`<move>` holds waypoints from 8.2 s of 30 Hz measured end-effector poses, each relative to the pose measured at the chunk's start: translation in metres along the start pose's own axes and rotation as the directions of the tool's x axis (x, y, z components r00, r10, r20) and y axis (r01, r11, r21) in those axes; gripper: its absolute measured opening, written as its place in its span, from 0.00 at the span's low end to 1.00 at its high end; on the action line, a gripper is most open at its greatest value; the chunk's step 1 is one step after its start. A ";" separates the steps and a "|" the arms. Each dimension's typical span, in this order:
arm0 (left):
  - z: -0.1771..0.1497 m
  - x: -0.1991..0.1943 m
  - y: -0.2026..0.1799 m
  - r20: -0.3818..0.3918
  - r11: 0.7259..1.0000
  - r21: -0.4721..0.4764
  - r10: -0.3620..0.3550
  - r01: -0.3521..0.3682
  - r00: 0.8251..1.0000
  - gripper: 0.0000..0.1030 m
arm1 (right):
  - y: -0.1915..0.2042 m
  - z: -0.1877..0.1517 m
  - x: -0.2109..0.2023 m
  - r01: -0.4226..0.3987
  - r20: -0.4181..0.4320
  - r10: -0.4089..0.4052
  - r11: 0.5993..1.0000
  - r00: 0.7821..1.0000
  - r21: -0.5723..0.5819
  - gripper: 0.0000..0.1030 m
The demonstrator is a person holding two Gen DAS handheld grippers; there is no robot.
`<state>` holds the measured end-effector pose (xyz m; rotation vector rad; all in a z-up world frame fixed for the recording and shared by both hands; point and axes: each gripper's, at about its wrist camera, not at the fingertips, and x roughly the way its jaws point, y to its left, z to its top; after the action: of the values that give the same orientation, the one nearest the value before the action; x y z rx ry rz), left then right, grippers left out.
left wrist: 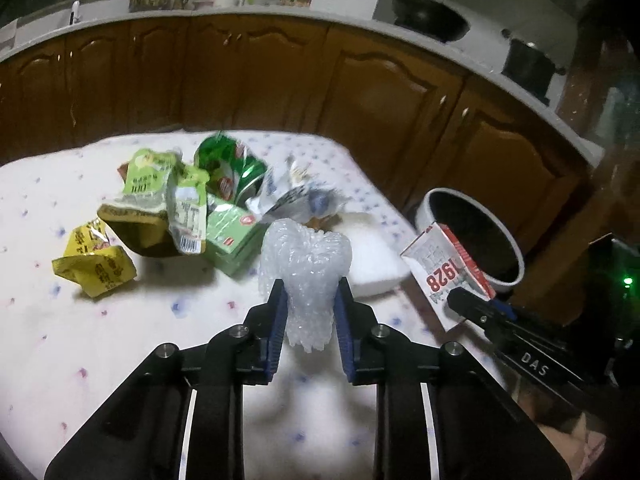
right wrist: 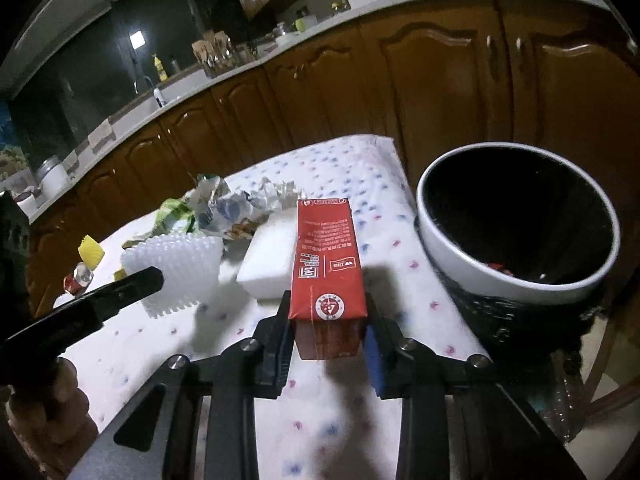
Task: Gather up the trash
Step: 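Grasp white foam net sleeve with left tool while right tool grasps red carton, then move both held items over the bin and release them inside, then grasp yellow wrapper with left tool while right tool grasps white sponge, then carry wrapper and sponge over the bin and open both tools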
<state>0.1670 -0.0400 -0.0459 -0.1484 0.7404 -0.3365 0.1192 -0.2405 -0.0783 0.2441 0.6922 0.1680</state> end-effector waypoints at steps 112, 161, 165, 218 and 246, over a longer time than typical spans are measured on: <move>-0.034 -0.023 0.058 -0.035 0.977 -0.191 0.089 -0.094 0.995 0.63 | 0.019 -0.012 -0.008 -0.055 -0.025 0.057 0.996 0.998 0.074 0.87; -0.030 -0.037 0.107 -0.026 0.975 -0.203 0.082 -0.085 0.996 0.03 | 0.039 0.006 0.026 -0.097 -0.057 0.098 0.995 0.994 0.012 0.28; -0.029 -0.047 0.082 -0.012 0.986 -0.163 0.028 -0.030 1.000 0.03 | 0.034 0.007 0.010 -0.102 -0.031 0.102 0.995 0.994 0.019 0.28; 0.057 0.071 -0.165 -0.134 0.943 0.162 -0.271 0.291 0.953 0.04 | -0.120 0.035 -0.058 0.128 0.099 -0.148 0.974 0.984 0.188 0.28; 0.056 0.121 -0.175 -0.200 0.954 0.147 -0.232 0.263 0.952 0.56 | -0.155 0.046 -0.049 0.154 0.073 -0.176 0.958 0.982 0.241 0.59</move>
<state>0.2447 -0.2451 -0.0383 -0.0467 0.8707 -0.6595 0.1229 -0.4082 -0.0572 0.4164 0.6352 -0.0865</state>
